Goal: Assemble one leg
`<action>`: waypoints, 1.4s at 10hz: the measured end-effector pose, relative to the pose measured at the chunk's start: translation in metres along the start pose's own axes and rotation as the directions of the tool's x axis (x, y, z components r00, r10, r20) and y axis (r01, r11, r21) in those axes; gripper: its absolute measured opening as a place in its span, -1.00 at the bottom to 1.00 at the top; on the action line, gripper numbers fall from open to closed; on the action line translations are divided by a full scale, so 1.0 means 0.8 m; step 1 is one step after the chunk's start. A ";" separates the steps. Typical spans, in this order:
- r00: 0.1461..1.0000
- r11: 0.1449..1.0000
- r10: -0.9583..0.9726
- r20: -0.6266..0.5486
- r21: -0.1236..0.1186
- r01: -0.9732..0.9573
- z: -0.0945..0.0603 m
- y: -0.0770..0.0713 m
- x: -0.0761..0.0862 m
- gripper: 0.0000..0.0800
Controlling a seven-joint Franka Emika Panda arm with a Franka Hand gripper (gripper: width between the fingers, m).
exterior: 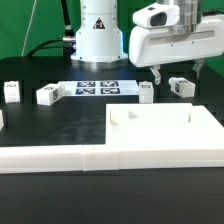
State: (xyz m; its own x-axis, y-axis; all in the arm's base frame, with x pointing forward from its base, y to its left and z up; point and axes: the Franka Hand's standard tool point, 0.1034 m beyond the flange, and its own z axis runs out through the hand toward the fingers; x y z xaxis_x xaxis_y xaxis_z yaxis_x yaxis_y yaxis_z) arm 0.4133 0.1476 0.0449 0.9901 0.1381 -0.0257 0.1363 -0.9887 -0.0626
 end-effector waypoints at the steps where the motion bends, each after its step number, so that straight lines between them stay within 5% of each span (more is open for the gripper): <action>1: 1.000 1.000 0.006 0.000 0.000 -0.006 0.000 0.001 0.000 0.62; 3: 1.000 1.000 0.001 0.002 0.000 -0.001 0.001 -0.001 -0.001 0.62; 6: 0.998 0.998 -0.062 0.001 0.009 0.062 0.011 -0.045 -0.025 0.62; 9: 0.997 0.998 -0.071 0.042 0.004 0.071 0.012 -0.046 -0.028 0.62; 14: 0.892 0.998 -0.039 0.450 -0.033 0.060 0.025 -0.044 -0.047 0.62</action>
Offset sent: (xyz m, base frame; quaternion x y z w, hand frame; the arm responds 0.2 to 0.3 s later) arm -0.0348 0.0317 -0.0104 0.0100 0.0242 0.0156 0.9995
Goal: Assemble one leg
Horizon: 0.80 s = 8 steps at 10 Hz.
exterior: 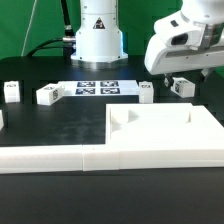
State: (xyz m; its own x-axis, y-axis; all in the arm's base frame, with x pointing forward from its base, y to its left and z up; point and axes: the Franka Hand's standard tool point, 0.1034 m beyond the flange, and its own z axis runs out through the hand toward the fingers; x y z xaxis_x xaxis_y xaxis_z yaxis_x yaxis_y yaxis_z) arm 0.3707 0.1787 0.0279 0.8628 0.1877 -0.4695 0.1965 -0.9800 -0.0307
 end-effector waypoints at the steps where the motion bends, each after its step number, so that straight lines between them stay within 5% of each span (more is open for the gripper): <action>1: 0.996 0.999 0.032 0.081 -0.006 -0.032 0.004 -0.002 0.001 0.62; 4: 0.944 1.000 0.028 0.329 -0.020 -0.023 0.010 -0.003 -0.004 0.62; 8: 0.907 0.999 0.031 0.421 -0.020 -0.024 0.023 -0.001 0.001 0.62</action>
Offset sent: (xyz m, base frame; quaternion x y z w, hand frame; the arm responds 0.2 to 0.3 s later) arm -0.0027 0.0045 -0.0025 0.0025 -0.2443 0.0099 0.9696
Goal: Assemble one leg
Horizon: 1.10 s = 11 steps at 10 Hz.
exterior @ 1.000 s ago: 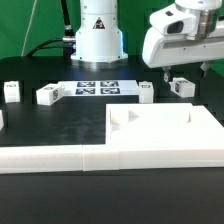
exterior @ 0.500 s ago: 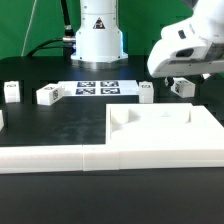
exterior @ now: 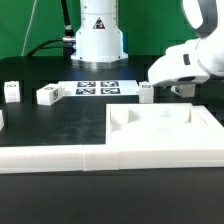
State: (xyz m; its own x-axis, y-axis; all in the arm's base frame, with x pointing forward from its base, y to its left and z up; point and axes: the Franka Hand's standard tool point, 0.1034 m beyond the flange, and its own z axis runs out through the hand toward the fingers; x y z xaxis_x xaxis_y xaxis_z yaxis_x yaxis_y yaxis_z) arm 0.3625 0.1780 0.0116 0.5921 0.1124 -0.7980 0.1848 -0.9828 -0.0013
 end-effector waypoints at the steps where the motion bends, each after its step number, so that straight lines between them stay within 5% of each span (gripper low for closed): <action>1: 1.000 1.000 0.000 0.001 0.000 0.000 0.001 0.000 0.000 0.62; 5: 1.000 1.000 0.002 0.007 -0.002 -0.002 0.012 0.002 -0.001 0.62; 6: 1.000 1.000 0.002 0.007 -0.002 -0.002 0.012 0.002 -0.001 0.30; 7: 1.000 1.000 0.002 0.007 -0.002 -0.002 0.012 0.002 -0.001 0.30; 9: 1.000 1.000 0.002 0.007 -0.002 -0.002 0.012 0.002 -0.001 -0.28; 11: 1.000 1.000 0.002 0.007 -0.002 -0.002 0.012 0.002 -0.001 -0.28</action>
Offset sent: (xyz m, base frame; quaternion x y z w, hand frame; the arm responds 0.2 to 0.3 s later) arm -0.0070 -0.0069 -0.0132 -0.0093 0.0099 -0.0005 0.9999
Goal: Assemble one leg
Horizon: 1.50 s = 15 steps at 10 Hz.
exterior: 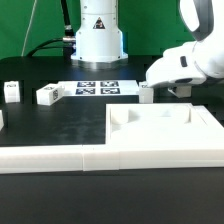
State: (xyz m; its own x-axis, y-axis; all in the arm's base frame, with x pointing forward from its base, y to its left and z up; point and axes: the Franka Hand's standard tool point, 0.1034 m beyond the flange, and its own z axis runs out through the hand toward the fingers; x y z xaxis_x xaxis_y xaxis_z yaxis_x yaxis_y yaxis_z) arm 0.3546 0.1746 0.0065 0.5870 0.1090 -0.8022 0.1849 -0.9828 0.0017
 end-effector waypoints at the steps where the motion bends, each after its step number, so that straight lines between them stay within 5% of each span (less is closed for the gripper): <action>1: 1.000 1.000 0.000 0.000 0.000 0.000 0.000 0.000 0.000 -0.28; 4: 1.000 1.000 0.001 0.003 0.002 -0.001 -0.006 0.001 -0.003 -0.28; 6: 0.998 1.000 0.009 -0.062 0.012 -0.008 -0.058 0.013 -0.025 -0.27; 8: 0.993 1.000 0.014 -0.116 0.018 -0.012 -0.089 0.021 -0.039 -0.27; 10: 0.994 1.000 0.013 -0.107 0.017 -0.011 -0.082 0.020 -0.038 -0.27; 11: 0.971 1.000 0.016 -0.238 0.029 -0.009 -0.093 0.017 -0.022 -0.27; 12: 0.953 0.999 0.019 -0.301 0.031 -0.011 -0.092 0.019 -0.028 -0.27; 15: 0.788 0.998 0.019 -0.616 0.056 0.020 -0.181 0.057 0.003 -0.27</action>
Offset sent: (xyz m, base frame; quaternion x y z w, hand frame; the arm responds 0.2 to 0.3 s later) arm 0.0000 0.0000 0.0000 0.0000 0.0000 0.0000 1.0000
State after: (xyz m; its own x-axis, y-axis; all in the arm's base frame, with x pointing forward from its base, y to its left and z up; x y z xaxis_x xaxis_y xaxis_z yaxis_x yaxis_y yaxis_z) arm 0.4783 0.1512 0.0909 0.9512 0.1592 -0.2645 0.1519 -0.9872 -0.0478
